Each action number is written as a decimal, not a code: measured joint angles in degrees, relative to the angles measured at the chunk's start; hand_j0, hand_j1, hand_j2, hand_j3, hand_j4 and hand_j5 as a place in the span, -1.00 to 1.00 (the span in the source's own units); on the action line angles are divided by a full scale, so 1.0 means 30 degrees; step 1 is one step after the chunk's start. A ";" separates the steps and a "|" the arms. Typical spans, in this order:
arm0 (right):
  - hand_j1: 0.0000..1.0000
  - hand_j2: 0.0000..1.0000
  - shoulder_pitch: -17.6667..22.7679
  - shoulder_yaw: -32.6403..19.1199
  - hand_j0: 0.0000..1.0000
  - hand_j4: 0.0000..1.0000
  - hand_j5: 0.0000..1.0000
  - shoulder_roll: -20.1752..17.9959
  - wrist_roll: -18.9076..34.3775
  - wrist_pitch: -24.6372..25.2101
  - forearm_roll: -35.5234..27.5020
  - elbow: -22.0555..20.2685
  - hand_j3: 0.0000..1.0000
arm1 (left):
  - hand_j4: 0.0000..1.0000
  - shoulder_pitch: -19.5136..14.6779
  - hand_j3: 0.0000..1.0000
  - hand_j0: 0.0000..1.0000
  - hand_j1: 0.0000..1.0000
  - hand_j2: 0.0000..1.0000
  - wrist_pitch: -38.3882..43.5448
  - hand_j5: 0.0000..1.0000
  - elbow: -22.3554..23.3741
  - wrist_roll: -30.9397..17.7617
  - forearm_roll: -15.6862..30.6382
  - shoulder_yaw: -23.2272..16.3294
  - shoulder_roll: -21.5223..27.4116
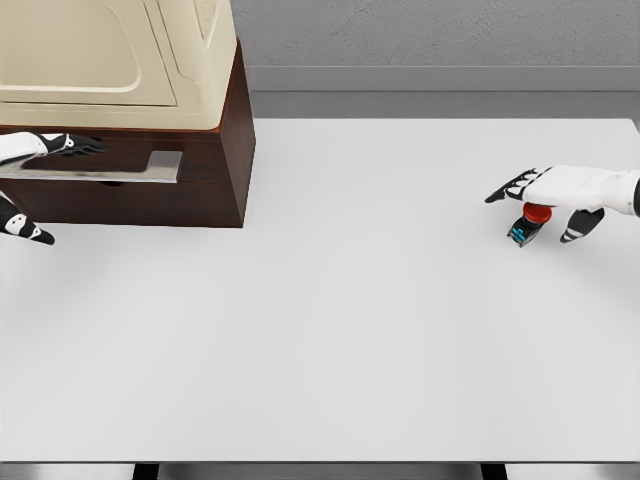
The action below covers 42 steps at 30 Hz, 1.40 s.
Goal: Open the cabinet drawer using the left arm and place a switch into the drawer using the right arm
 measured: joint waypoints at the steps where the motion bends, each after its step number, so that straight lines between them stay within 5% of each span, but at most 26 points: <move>1: 1.00 1.00 0.0000 0.0000 1.00 1.00 1.00 -0.0005 0.0000 0.0000 0.0000 -0.0001 1.00 | 1.00 0.0000 1.00 1.00 1.00 1.00 0.0012 1.00 0.0056 0.0076 -0.0101 -0.0111 -0.0029; 18: 1.00 1.00 -0.0176 0.0000 1.00 1.00 1.00 -0.0018 0.0000 0.0001 -0.0016 -0.0003 1.00 | 1.00 -0.0003 1.00 1.00 1.00 1.00 -0.0349 1.00 0.0180 0.0660 -0.0238 -0.1437 0.0207; 42: 1.00 1.00 -0.0176 0.0030 1.00 1.00 1.00 -0.0102 0.0000 0.0000 -0.0025 -0.0043 1.00 | 1.00 -0.0002 1.00 1.00 1.00 1.00 -0.5335 1.00 -0.0053 0.0469 -0.1373 -0.3821 0.2565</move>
